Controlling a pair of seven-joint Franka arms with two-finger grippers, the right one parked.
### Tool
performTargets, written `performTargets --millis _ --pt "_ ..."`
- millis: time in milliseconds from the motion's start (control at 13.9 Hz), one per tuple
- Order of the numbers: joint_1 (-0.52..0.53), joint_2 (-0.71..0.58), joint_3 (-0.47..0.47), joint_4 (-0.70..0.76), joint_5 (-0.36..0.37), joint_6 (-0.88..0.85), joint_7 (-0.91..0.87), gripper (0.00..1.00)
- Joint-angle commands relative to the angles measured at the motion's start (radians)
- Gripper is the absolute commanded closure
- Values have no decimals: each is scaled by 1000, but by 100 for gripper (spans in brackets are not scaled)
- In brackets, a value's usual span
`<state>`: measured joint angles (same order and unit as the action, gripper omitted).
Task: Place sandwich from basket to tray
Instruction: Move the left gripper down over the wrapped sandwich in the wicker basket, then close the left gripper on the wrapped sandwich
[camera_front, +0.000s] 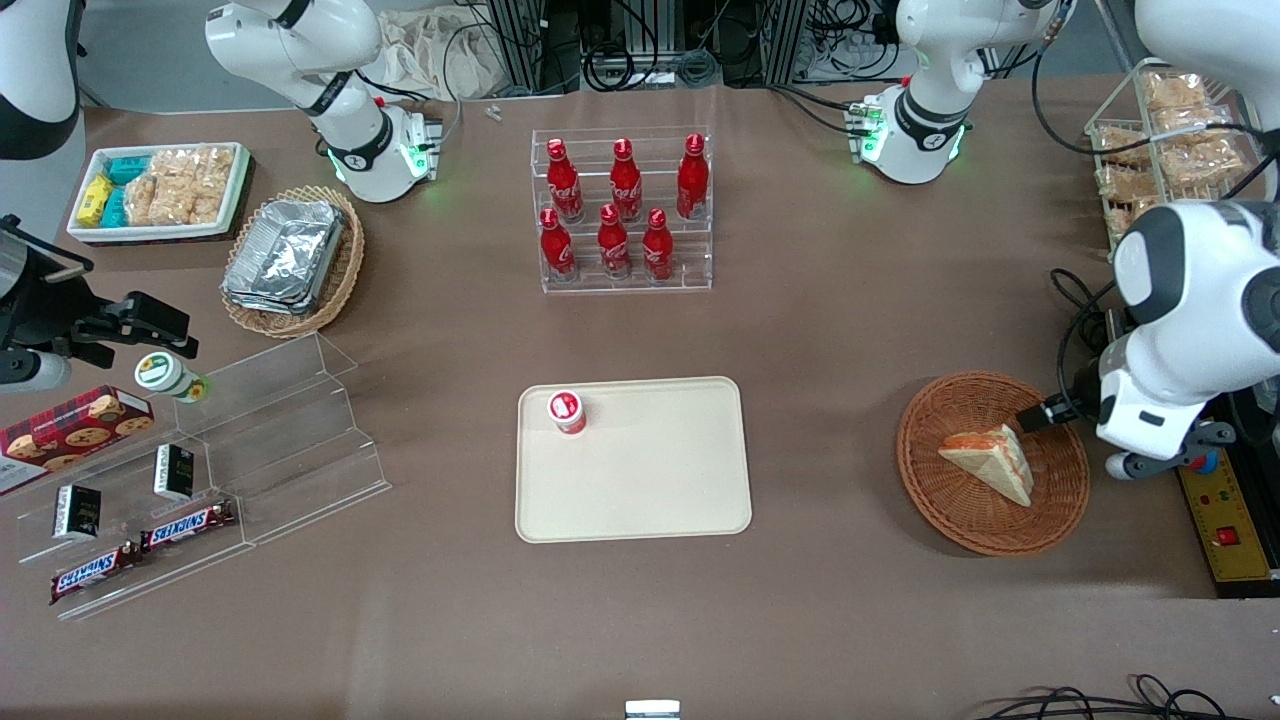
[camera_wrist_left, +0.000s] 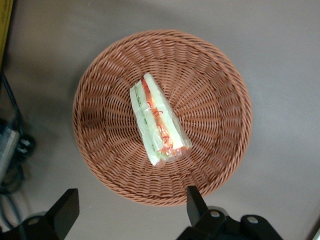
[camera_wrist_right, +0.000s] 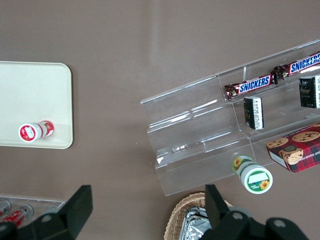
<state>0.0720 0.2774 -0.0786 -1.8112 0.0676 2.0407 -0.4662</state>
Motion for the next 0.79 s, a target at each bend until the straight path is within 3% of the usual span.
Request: performTargets --millis 0,361,722 --pt "2 43 -4 1 1 42 -135 5" --pt "28 132 -4 3 -11 142 -334 5" --pt "29 201 -4 -7 -9 208 -409 5"
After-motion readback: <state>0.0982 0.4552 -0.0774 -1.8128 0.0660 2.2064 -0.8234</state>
